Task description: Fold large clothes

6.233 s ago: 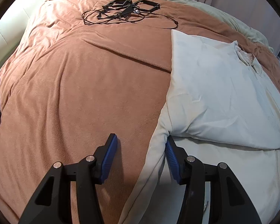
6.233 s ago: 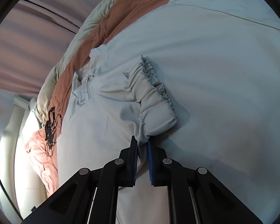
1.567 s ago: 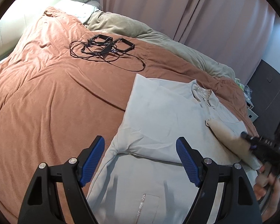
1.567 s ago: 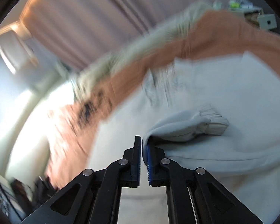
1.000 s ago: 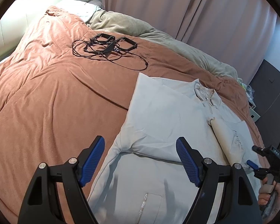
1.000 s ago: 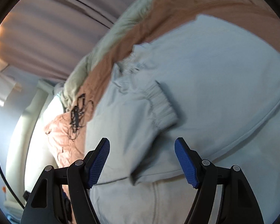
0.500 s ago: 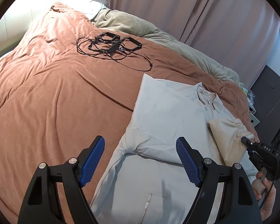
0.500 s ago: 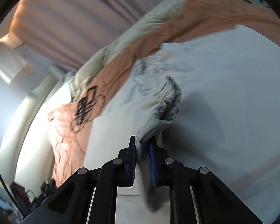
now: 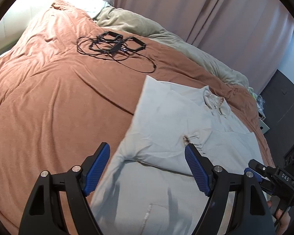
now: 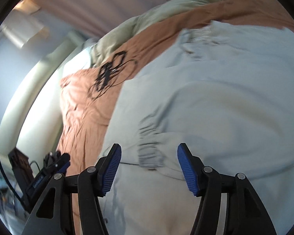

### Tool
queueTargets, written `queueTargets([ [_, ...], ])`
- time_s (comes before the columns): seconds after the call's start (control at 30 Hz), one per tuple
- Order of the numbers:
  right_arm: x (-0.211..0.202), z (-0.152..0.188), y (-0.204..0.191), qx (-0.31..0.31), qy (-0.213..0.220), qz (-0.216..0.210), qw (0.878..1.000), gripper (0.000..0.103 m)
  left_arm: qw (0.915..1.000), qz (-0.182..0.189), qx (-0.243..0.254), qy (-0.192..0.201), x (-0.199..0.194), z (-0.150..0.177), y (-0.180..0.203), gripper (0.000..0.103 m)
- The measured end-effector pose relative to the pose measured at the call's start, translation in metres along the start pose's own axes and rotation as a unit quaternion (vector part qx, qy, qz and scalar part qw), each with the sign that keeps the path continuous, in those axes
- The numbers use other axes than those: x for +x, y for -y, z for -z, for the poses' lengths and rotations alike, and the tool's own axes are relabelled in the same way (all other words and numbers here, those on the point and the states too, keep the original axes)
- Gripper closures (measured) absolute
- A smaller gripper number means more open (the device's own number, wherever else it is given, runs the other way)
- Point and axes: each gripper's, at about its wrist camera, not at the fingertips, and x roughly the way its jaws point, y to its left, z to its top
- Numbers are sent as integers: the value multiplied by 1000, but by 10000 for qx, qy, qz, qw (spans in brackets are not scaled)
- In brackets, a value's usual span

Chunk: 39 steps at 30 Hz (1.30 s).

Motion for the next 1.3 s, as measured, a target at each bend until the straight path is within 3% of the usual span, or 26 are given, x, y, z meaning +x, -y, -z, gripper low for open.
queueTargets([
  [0.1, -33, 2, 40, 574, 213, 311, 9976, 43, 9996, 107, 261, -22, 4, 2, 20, 24],
  [0.2, -68, 7, 76, 1155, 536, 339, 9913, 43, 9985, 188, 514, -87, 9, 8, 40, 24],
  [0.37, -118, 28, 138, 2072, 1013, 786, 9699, 43, 9945, 305, 942, -338, 25, 16, 71, 24],
  [0.43, -126, 30, 163, 2647, 1123, 580, 9560, 45, 9932, 300, 1050, -394, 33, 15, 84, 23],
  [0.6, -124, 31, 191, 3040, 1114, 535, 9446, 48, 9888, 235, 1287, -725, 59, 18, 111, 23],
  [0.77, -126, 30, 221, 3345, 1155, 362, 9346, 79, 9827, -15, 1439, -1164, 93, 24, 130, 24],
  [0.87, -131, 34, 233, 3532, 1279, 297, 9263, 84, 9787, -331, 1480, -1385, 110, 31, 134, 23],
  [0.97, -136, 33, 234, 3491, 1403, 272, 9261, 90, 9780, -623, 1312, -1494, 124, 38, 129, 24],
  [1.07, -135, 30, 236, 3502, 1457, 186, 9251, 93, 9780, -533, 1204, -1618, 132, 45, 128, 40],
  [1.1, -134, 29, 236, 3505, 1451, 153, 9251, 93, 9788, -485, 1197, -1587, 133, 46, 129, 52],
  [1.23, -125, 27, 237, 3556, 1372, 9, 9245, 95, 9789, -477, 1336, -1471, 131, 40, 139, 80],
  [1.3, -124, 26, 237, 3631, 1354, -54, 9218, 95, 9789, -460, 1458, -1355, 130, 31, 146, 86],
])
